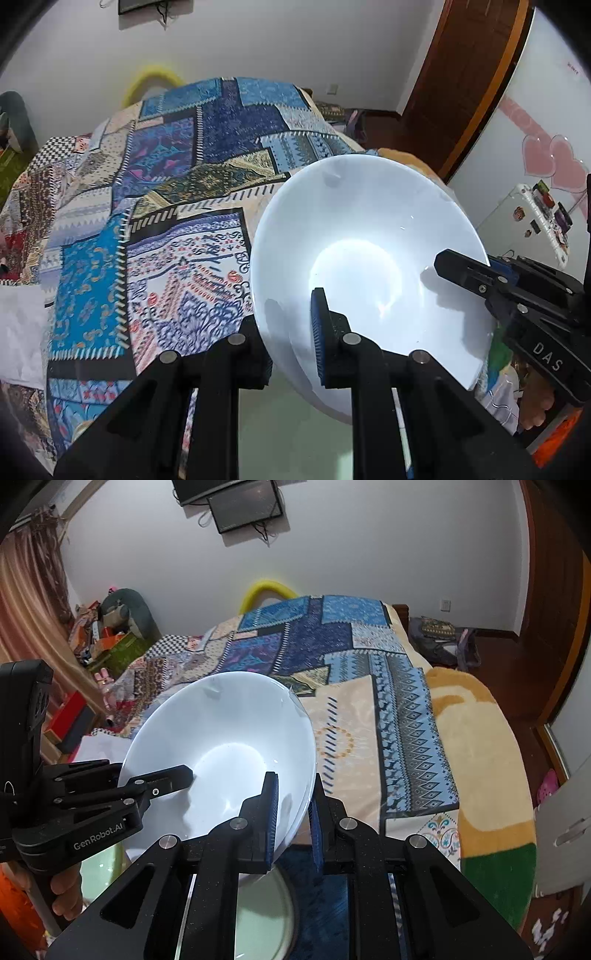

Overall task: Organize plates and bowls
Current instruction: 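Carry the white spotted bowl toward the stacked dishes with both grippers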

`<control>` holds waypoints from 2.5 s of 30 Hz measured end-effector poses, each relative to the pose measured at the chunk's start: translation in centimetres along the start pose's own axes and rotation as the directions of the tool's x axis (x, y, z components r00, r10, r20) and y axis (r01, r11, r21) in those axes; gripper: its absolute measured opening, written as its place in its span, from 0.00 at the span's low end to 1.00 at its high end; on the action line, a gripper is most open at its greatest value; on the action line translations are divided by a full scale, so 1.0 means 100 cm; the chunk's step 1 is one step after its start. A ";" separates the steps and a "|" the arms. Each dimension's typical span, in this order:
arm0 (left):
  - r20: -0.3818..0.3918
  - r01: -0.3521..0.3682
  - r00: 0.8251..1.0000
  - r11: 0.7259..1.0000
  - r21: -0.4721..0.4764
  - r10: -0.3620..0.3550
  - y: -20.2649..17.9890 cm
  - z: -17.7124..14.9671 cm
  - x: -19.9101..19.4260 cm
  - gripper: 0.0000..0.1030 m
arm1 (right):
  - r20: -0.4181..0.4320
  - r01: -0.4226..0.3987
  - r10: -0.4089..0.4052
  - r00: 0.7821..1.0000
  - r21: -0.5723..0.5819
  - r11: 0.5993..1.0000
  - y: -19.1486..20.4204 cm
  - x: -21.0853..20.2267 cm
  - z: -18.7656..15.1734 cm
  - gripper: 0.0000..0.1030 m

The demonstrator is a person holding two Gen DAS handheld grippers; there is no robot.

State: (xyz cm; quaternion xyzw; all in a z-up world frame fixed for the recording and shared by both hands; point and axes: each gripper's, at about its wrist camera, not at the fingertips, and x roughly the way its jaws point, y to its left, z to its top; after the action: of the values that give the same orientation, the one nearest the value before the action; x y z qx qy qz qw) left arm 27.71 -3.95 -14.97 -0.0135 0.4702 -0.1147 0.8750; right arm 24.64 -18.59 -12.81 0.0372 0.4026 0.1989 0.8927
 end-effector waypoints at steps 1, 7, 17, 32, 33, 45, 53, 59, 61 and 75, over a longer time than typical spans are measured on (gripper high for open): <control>0.006 -0.001 1.000 1.000 -0.002 0.001 0.000 -0.002 -0.006 0.17 | 0.004 -0.002 0.002 1.000 -0.004 1.000 0.004 -0.003 -0.001 0.14; 0.042 -0.007 0.999 1.000 -0.021 0.008 0.009 -0.017 -0.041 0.17 | 0.019 -0.018 0.018 1.000 -0.021 1.000 0.026 -0.017 -0.009 0.14; 0.082 -0.027 0.996 0.998 -0.062 0.032 0.037 -0.051 -0.088 0.17 | 0.027 -0.057 0.059 0.998 -0.060 0.997 0.070 -0.021 -0.019 0.14; 0.109 -0.085 0.989 0.982 -0.169 0.104 0.102 -0.103 -0.141 0.17 | -0.010 -0.141 0.141 0.990 -0.132 0.981 0.144 -0.009 -0.038 0.14; 0.109 -0.092 0.988 0.980 -0.175 0.112 0.107 -0.107 -0.144 0.17 | -0.014 -0.147 0.146 0.989 -0.136 0.980 0.149 -0.007 -0.039 0.14; 0.067 -0.127 0.987 0.963 -0.237 0.147 0.145 -0.144 -0.146 0.17 | -0.088 -0.191 0.180 0.980 -0.144 0.971 0.182 0.018 -0.059 0.14; 0.009 -0.123 0.991 0.951 -0.284 0.131 0.166 -0.163 -0.124 0.17 | -0.144 -0.201 0.182 0.973 -0.132 0.971 0.191 0.039 -0.073 0.14; -0.030 -0.125 0.992 0.942 -0.311 0.122 0.178 -0.179 -0.110 0.17 | -0.197 -0.216 0.190 0.962 -0.118 0.969 0.196 0.053 -0.085 0.14; -0.040 -0.124 0.992 0.939 -0.321 0.118 0.182 -0.183 -0.106 0.17 | -0.211 -0.222 0.194 0.958 -0.117 0.968 0.197 0.057 -0.088 0.14; -0.100 -0.132 0.990 0.931 -0.339 0.104 0.198 -0.204 -0.085 0.17 | -0.283 -0.236 0.197 0.939 -0.109 0.966 0.199 0.075 -0.103 0.14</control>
State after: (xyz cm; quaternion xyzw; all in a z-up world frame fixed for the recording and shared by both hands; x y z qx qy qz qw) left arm 10.07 18.82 -21.95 -0.1336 0.5176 0.0219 0.8448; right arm 15.07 1.65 -20.55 -0.0095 0.4985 0.3275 0.8026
